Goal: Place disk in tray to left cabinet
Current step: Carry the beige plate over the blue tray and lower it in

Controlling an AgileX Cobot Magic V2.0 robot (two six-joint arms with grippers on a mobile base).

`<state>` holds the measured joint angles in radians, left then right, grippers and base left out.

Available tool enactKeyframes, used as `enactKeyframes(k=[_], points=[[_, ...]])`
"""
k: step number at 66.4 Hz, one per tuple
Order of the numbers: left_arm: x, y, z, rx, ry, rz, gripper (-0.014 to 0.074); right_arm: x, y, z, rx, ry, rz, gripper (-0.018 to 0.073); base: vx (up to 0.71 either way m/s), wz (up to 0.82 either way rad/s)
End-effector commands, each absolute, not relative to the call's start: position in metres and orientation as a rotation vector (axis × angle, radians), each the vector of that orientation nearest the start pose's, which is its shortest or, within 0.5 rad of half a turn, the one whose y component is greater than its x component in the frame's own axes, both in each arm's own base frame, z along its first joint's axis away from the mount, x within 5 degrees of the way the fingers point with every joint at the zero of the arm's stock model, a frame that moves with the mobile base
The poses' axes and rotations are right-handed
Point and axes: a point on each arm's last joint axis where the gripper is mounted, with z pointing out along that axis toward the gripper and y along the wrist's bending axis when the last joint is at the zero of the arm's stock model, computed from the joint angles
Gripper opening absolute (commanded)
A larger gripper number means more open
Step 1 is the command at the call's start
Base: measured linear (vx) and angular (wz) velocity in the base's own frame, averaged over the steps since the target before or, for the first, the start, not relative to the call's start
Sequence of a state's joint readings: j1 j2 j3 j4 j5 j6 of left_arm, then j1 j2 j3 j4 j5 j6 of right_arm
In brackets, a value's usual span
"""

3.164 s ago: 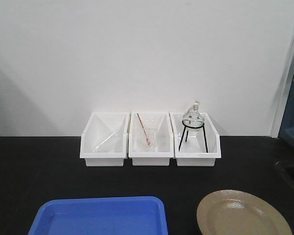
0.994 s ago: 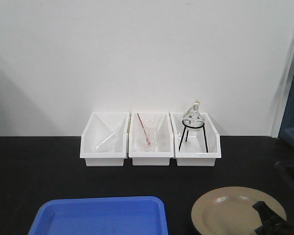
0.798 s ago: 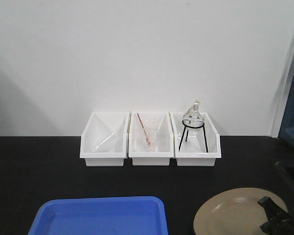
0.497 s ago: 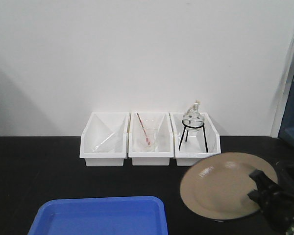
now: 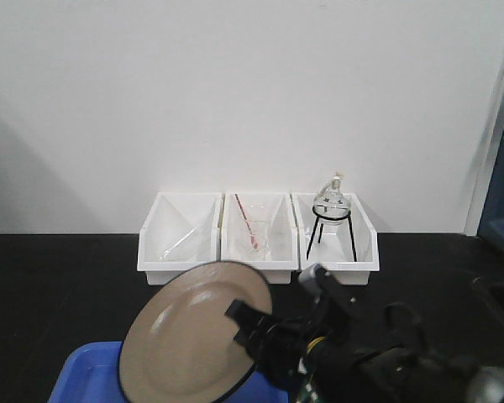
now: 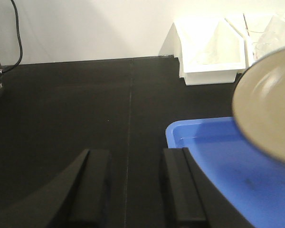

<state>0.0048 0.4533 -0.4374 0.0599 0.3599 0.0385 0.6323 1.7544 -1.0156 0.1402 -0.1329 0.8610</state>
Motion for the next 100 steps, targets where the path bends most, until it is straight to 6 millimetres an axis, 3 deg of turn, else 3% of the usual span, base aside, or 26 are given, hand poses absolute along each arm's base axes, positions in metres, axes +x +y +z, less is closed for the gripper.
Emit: enactKeyframes(k=[1, 12, 27, 35, 48, 59, 70, 83, 100], points=[[0.101, 0.002, 0.313, 0.068, 1.757, 0.088, 0.0393, 0.31, 0.242, 0.237, 0.346, 2.051, 1.04, -0.0004, 0.0, 0.0], [0.101, 0.002, 0.313, 0.068, 1.757, 0.088, 0.0393, 0.305, 0.259, 0.209, 0.297, 2.137, 1.007, 0.0, 0.0, 0.0], [0.101, 0.002, 0.313, 0.067, 1.757, 0.088, 0.0393, 0.301, 0.257, 0.184, 0.172, 2.315, 0.839, 0.0058, 0.0, 0.0], [0.101, 0.002, 0.313, 0.067, 1.757, 0.088, 0.0393, 0.297, 0.254, 0.179, 0.083, 2.374, 0.763, 0.0159, 0.0, 0.0], [0.101, 0.002, 0.313, 0.067, 1.757, 0.088, 0.0393, 0.297, 0.254, 0.178, -0.012, 2.373, 0.719, 0.0427, 0.0, 0.0], [0.101, 0.002, 0.313, 0.067, 1.757, 0.088, 0.0393, 0.298, 0.249, 0.184, -0.025, 2.368, 0.704, 0.0527, 0.0, 0.0], [0.101, 0.002, 0.313, 0.067, 1.757, 0.088, 0.0393, 0.306, 0.222, 0.195, -0.026, 2.417, 0.607, 0.0518, 0.0, 0.0], [0.102, 0.002, 0.313, 0.067, 1.751, 0.087, 0.0393, 0.317, 0.176, 0.226, -0.035, 2.383, 0.492, 0.0512, 0.0, 0.0], [0.102, 0.002, 0.318, 0.067, 1.699, 0.087, 0.0393, 0.314, 0.166, 0.256, -0.152, 2.262, 0.445, 0.0512, 0.0, 0.0]])
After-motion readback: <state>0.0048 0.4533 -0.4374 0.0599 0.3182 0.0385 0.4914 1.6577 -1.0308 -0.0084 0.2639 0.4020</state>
